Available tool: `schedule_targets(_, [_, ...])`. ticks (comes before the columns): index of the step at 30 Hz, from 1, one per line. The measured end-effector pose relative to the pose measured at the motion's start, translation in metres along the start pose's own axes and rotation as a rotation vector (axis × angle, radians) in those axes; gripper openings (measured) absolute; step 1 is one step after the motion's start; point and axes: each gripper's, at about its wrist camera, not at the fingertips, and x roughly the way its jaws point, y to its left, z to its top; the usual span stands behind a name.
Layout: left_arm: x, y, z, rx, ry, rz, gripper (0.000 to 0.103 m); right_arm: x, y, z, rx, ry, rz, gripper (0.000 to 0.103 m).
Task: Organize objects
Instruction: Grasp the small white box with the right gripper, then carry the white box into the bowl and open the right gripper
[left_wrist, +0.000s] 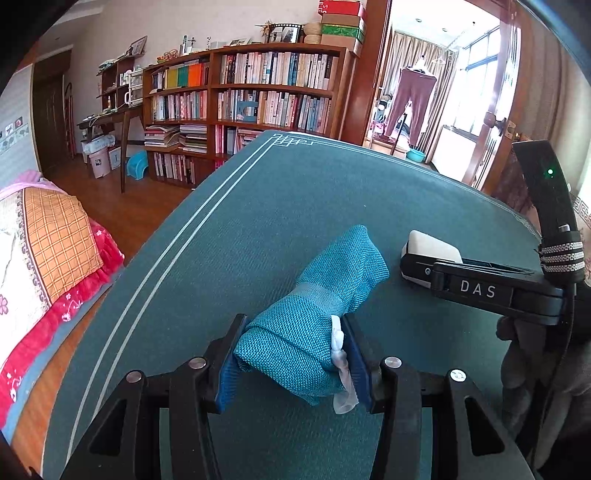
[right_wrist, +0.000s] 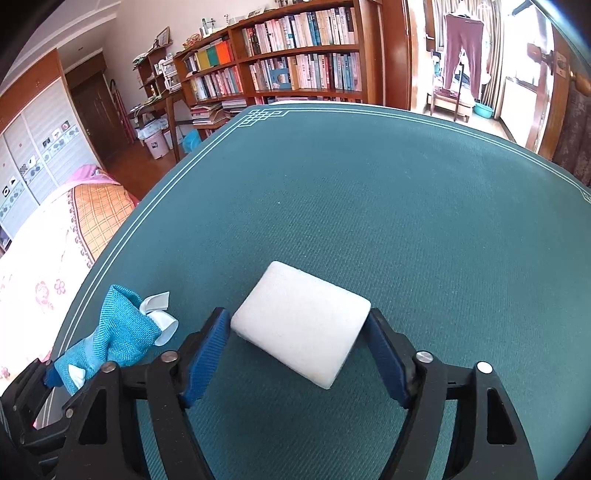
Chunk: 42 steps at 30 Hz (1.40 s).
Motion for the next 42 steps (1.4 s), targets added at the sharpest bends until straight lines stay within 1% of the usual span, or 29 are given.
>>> schedule_targets(4, [0.000,0.000,0.000,0.001,-0.001,-0.002,0.053,-0.009,0.001,-0.006,-0.014,-0.012,-0.004,0.068])
schedule_targets(8, [-0.001,-0.001,-0.001,0.006,-0.002,-0.001,0.053,-0.029,-0.002,-0.019,-0.018,-0.034,-0.017,0.068])
schedule_targets(18, [-0.001,-0.006,0.000,0.035,-0.016,0.016,0.053,-0.080,-0.024,-0.058,0.037,-0.057,-0.025,0.068])
schedule_targets(27, [-0.002,-0.014,-0.002,0.069,-0.027,0.037,0.053,-0.130,-0.051,-0.104,0.094,-0.085,-0.051,0.068])
schedule_targets(33, [-0.011,-0.022,-0.006,0.069,-0.005,-0.005,0.053,-0.162,-0.077,-0.128,0.141,-0.104,-0.087,0.068])
schedule_targets(38, [-0.020,-0.045,-0.011,0.105,0.008,-0.054,0.053,-0.184,-0.105,-0.143,0.203,-0.116,-0.122,0.068])
schedule_targets(42, [-0.028,-0.067,-0.013,0.135,0.013,-0.099,0.053,-0.204,-0.126,-0.150,0.246,-0.148,-0.150,0.068])
